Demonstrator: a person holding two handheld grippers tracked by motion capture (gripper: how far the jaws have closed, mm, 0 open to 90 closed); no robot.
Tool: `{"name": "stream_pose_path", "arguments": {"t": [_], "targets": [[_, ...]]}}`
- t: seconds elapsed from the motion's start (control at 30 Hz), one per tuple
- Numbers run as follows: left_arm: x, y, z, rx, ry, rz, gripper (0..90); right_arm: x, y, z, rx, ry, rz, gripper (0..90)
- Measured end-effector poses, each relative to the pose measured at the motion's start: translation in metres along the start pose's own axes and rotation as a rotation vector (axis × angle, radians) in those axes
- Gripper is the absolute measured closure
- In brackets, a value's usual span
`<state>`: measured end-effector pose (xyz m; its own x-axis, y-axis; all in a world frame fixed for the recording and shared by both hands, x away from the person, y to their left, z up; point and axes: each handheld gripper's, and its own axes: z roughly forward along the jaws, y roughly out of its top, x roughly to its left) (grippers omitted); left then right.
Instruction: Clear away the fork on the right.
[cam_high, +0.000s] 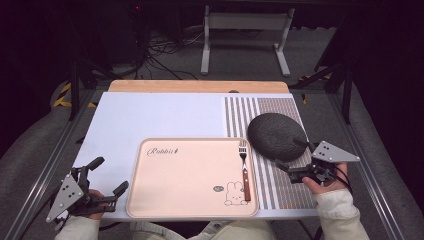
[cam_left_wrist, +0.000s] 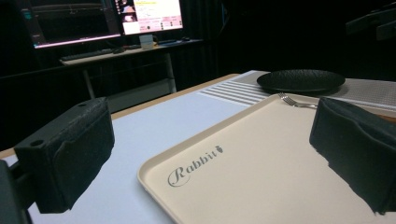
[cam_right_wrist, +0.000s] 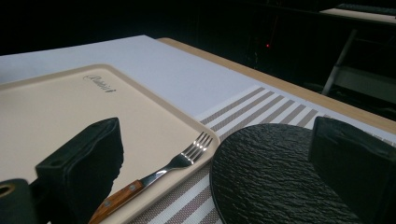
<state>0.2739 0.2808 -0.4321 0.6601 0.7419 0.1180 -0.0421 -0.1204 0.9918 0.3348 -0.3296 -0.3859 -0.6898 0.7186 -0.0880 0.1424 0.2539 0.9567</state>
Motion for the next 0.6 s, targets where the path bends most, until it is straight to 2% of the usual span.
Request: {"name": "stream_pose_path", "arguments": {"t": [0.4, 0.6], "targets": [[0.000, 0.000, 0.000, 0.001, 0.000, -0.001, 0.3, -0.010, -0.031, -0.012, -0.063, -0.050, 0.045, 3.7], [0.000, 0.000, -0.001, -0.003, -0.001, -0.001, 0.3, -0.014, -0.047, -0.013, -0.094, -0.069, 0.088, 3.4]]}}
